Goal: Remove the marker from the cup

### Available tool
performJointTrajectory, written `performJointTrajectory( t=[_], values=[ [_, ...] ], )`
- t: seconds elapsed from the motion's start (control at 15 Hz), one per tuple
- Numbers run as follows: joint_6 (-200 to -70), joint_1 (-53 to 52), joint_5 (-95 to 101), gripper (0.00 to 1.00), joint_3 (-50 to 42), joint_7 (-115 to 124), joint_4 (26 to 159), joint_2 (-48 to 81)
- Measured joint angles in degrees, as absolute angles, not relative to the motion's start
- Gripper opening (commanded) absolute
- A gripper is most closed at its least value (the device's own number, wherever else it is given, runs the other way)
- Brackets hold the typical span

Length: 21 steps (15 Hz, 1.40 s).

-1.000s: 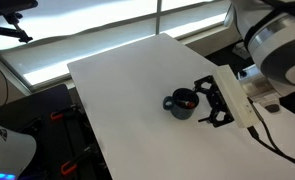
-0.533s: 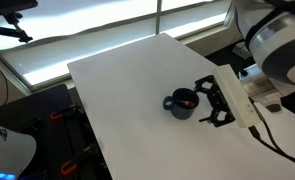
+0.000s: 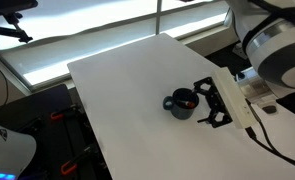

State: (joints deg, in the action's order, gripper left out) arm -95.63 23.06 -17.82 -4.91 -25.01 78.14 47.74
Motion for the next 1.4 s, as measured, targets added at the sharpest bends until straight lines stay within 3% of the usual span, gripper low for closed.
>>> performJointTrajectory(
  t=[0.33,0.4,0.47,0.53,0.67,0.73,0.8,0.93,1.0,1.13,1.2,1.4],
  values=[
    [-95.6,22.9,-17.0,0.97,-4.9,-25.0,76.0,49.0],
    [-95.6,22.9,-16.8,0.80,-4.8,-25.0,75.6,49.2],
    [-95.6,22.9,-16.5,0.80,-4.8,-25.0,75.3,49.4],
    [-95.6,22.9,-16.4,0.68,-4.7,-25.0,75.0,49.5],
    [-95.6,22.9,-16.1,0.56,-4.6,-25.0,74.6,49.7],
    [-95.6,22.9,-16.0,0.54,-4.6,-25.0,74.5,49.9],
    [-95.6,22.9,-16.0,0.62,-4.5,-25.0,74.4,50.0],
    [-95.5,23.0,-16.0,0.58,-4.3,-25.0,74.2,50.2],
    [-95.5,23.0,-16.0,0.66,-4.2,-25.0,74.2,50.2],
    [-95.5,23.0,-16.0,0.53,-4.2,-25.0,74.2,50.4],
    [-95.5,23.0,-16.0,0.35,-4.2,-25.0,74.2,50.4],
    [-95.5,23.0,-16.0,0.10,-4.1,-25.0,74.1,50.5]
  ],
)
